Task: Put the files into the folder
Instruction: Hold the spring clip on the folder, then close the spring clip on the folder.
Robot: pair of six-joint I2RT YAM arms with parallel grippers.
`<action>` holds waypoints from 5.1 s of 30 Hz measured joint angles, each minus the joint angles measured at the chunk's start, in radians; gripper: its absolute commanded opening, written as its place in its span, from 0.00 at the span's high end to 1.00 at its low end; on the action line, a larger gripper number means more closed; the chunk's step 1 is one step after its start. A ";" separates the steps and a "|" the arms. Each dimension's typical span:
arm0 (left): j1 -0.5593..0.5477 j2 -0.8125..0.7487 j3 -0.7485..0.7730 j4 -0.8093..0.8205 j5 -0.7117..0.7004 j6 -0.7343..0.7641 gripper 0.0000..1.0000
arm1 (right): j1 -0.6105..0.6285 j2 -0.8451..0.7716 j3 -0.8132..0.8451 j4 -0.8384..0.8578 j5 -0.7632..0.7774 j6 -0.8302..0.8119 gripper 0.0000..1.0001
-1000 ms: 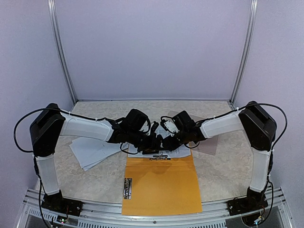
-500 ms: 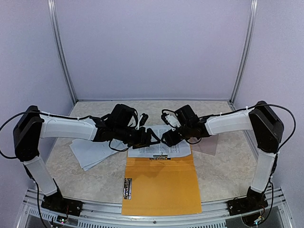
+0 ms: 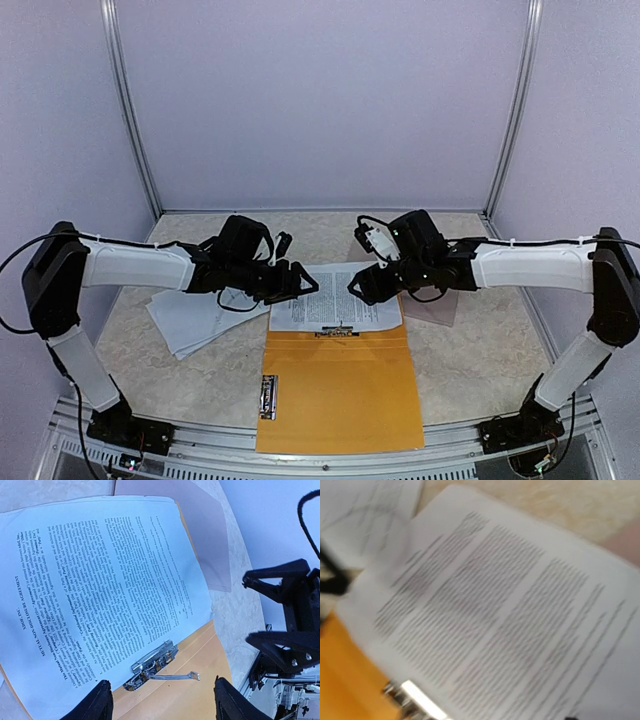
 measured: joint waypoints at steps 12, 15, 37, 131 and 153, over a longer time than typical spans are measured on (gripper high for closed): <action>0.000 0.032 0.009 -0.066 -0.086 0.031 0.35 | 0.150 0.014 -0.025 -0.043 0.063 0.145 0.40; 0.000 0.032 0.009 -0.072 -0.100 0.031 0.35 | 0.173 0.069 -0.006 -0.056 0.076 0.166 0.47; 0.000 0.032 0.006 -0.075 -0.120 0.038 0.35 | 0.200 0.153 0.070 -0.097 0.111 0.206 0.77; -0.070 0.323 -0.092 0.409 0.196 1.126 0.72 | 0.159 0.147 -0.058 0.061 0.106 0.244 1.00; -0.071 0.323 -0.092 0.409 0.194 1.149 0.77 | 0.105 0.165 -0.169 0.223 0.034 0.265 1.00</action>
